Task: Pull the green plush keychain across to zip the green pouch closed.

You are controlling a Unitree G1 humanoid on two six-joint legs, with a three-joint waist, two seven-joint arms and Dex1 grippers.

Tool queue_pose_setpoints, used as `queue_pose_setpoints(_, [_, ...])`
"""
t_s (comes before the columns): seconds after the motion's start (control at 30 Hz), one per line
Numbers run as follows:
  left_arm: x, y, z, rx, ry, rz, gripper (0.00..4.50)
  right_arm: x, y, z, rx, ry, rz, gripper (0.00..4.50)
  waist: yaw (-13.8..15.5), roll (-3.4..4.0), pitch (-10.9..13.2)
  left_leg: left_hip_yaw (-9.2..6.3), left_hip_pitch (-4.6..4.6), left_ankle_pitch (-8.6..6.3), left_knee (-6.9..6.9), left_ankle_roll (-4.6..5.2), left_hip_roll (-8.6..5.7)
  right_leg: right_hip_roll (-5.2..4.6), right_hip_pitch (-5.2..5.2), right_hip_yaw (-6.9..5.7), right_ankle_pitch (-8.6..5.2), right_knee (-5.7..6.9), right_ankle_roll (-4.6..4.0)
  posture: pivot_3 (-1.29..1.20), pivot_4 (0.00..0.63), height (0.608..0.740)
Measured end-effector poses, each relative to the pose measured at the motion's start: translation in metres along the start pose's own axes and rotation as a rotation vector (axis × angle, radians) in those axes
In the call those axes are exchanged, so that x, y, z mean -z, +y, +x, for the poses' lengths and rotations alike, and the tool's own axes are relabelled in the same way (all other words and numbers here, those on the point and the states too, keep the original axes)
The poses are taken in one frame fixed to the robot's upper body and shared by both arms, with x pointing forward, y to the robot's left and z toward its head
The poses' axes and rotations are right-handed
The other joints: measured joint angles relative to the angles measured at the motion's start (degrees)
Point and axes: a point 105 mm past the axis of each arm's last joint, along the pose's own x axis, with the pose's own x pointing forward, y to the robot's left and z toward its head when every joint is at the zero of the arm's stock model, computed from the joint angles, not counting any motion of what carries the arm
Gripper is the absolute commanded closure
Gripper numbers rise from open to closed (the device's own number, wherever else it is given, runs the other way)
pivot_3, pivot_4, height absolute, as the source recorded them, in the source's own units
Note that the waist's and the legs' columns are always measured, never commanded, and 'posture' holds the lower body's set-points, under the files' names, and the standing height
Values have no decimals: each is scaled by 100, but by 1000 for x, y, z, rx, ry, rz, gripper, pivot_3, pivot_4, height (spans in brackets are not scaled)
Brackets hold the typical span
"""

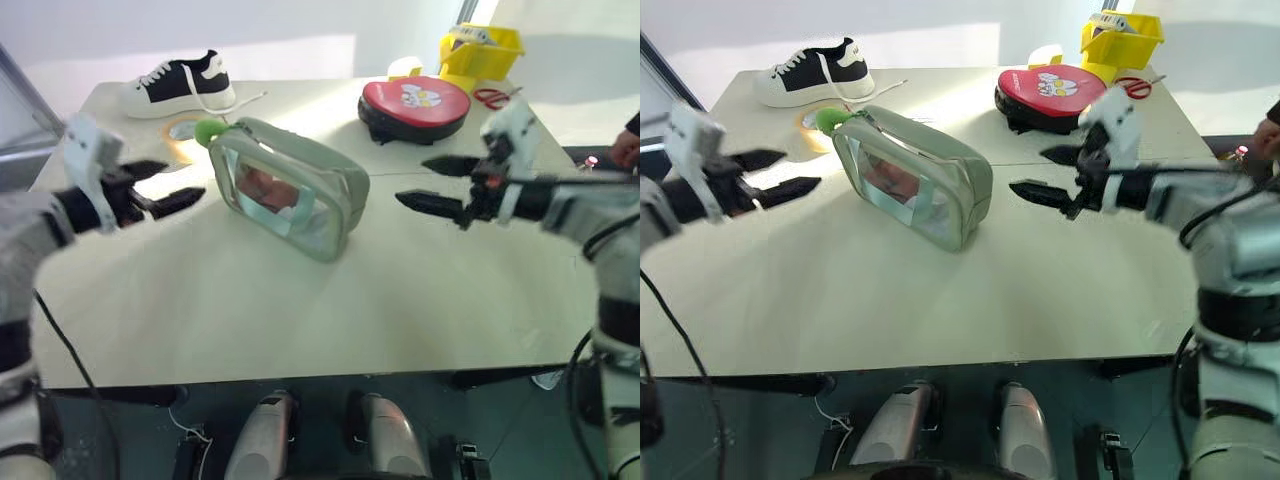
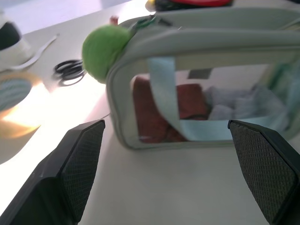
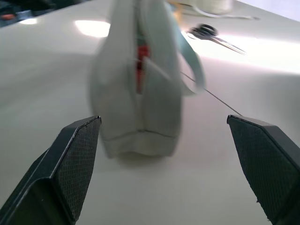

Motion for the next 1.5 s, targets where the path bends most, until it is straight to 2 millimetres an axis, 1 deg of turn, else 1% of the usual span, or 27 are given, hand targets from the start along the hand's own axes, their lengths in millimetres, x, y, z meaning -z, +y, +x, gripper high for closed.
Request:
queue_pose_setpoints(0.1, [-14, 3, -3, 72, -8, -3, 11, -11, 4, 10, -66, 4, -5, 22, -12, -2, 0, 15, -6, -4, 1, 7, -1, -4, -7, 8, 2, 0, 1, 0, 150, 740])
queue_pose_setpoints(0.17, [-19, 2, -1, 111, -3, -2, 11, -12, 3, 17, -77, 9, 3, 22, -11, -2, 0, 23, -8, -5, 1, 11, -1, -6, -10, 13, 4, 2, 3, 0, 150, 740])
queue_pose_setpoints(0.27, [-19, -1, 1, 149, 3, 5, 11, -7, 0, 25, -61, 23, 11, 22, 2, -3, 1, 26, -10, -5, 2, 12, -2, -8, -13, 18, 5, 6, 3, 0, 150, 740])
queue_pose_setpoints(0.4, [-19, -1, 1, 149, 6, 12, 11, -2, -6, 28, -24, 49, 18, 22, -1, -4, 1, 27, -10, -5, 9, 11, -1, -9, -13, 21, 5, 11, 2, 0, 150, 740])
queue_pose_setpoints(0.47, [-19, -1, 1, 152, 7, 17, 11, -8, -5, 32, -26, 39, 3, 22, -5, -4, 1, 29, -9, -4, 10, 10, -1, -11, -17, 21, 5, 17, 2, 0, 150, 740])
queue_pose_setpoints(0.53, [-20, -5, 2, 165, 18, 47, 11, -19, -1, 38, -42, 9, -23, 22, -19, -4, 1, 30, -6, -4, 9, 9, -1, -10, -18, 22, 5, 22, 1, 0, 150, 740])
queue_pose_setpoints(0.6, [-18, -16, 6, 209, 46, 98, 11, -29, 5, 45, -59, -16, -45, 22, -25, -4, 1, 30, -4, -3, 7, 8, -1, -11, -20, 24, 5, 24, 1, 0, 150, 740])
queue_pose_setpoints(0.63, [-18, -23, 8, 238, 54, 122, 11, -32, 10, 52, -76, -22, -58, 22, -26, -4, 1, 30, -5, -3, 6, 8, 0, -11, -20, 25, 5, 25, 1, 0, 150, 740])
queue_pose_setpoints(0.7, [-26, -36, 12, 291, 35, 144, 11, -31, 22, 67, -123, -18, -72, 22, -28, -5, 1, 30, -6, -3, 9, 9, -1, -11, -21, 26, 6, 30, 1, 0, 150, 740])
queue_pose_setpoints(0.77, [-34, -50, 14, 344, 15, 166, 11, -25, 31, 82, -160, 4, -86, 22, -20, -5, 1, 32, -6, -2, 12, 11, -2, -11, -21, 26, 6, 34, 2, 0, 150, 740])
queue_pose_setpoints(0.83, [-37, -65, 15, 405, 18, 205, 11, -17, 36, 94, -173, 29, -128, 22, -9, -5, 1, 35, -4, -1, 18, 12, -5, -11, -19, 26, 7, 46, 6, 0, 150, 740])
queue_pose_setpoints(0.93, [-37, -82, 15, 482, 30, 240, 11, -1, 34, 108, -163, 70, -180, 22, -9, -6, 1, 42, -2, -1, 34, 13, -6, -4, -21, 25, 4, 67, 4, 0, 150, 740])
queue_pose_setpoints(1.0, [-40, -87, 15, 505, 33, 254, 0, 8, 28, 114, -143, 98, -214, 540, -12, -6, 2, 42, -1, -1, 45, 13, -4, 2, -21, 25, 3, 75, 3, 0, 150, 740])
queue_pose_setpoints(1.03, [-42, -87, 14, 506, 31, 262, 0, 11, 25, 116, -132, 107, -232, 871, -13, -6, 2, 42, -1, -1, 48, 12, -3, 5, -20, 25, 2, 76, 3, 0, 150, 740])
queue_pose_setpoints(1.07, [-45, -87, 12, 501, 33, 272, 0, 13, 22, 117, -124, 116, -252, 1343, -17, -6, 2, 42, 3, -1, 52, 12, -1, 7, -18, 26, 1, 77, 4, 0, 150, 740])
queue_pose_setpoints(1.1, [-45, -86, 11, 494, 37, 277, 0, 15, 20, 117, -121, 122, -273, 1931, -20, -5, 2, 44, 7, -1, 52, 12, -1, 7, -17, 30, -6, 79, 14, 0, 150, 740])
queue_pose_setpoints(1.23, [-44, -81, 12, 478, 37, 268, 0, 17, 18, 116, -133, 142, -370, 4073, -17, -5, 2, 46, 9, -1, 52, 12, 0, 10, -16, 33, -3, 81, 11, 0, 150, 740])
queue_pose_setpoints(1.27, [-45, -81, 12, 474, 35, 272, 0, 18, 15, 115, -131, 151, -414, 4464, -13, -5, 2, 47, 8, -1, 52, 12, 0, 10, -16, 34, -1, 81, 9, 0, 150, 740])
queue_pose_setpoints(1.4, [-45, -73, 13, 434, 28, 284, 0, 20, 1, 101, -113, 205, -640, 4464, 1, -6, 2, 55, 8, -1, 54, 13, 0, 10, -16, 35, -5, 80, 15, 0, 150, 740])
queue_pose_setpoints(1.43, [-44, -70, 13, 426, 30, 280, 0, 21, -4, 96, -103, 220, -692, 4464, 1, -6, 2, 58, 8, -1, 54, 13, 0, 10, -16, 36, -7, 80, 17, 0, 150, 740])
queue_pose_setpoints(1.5, [-43, -68, 13, 418, 30, 268, 0, 23, -24, 83, -66, 268, -794, 4464, 2, -6, 3, 62, 8, -2, 56, 14, 0, 10, -17, 39, -8, 80, 20, 0, 150, 740])
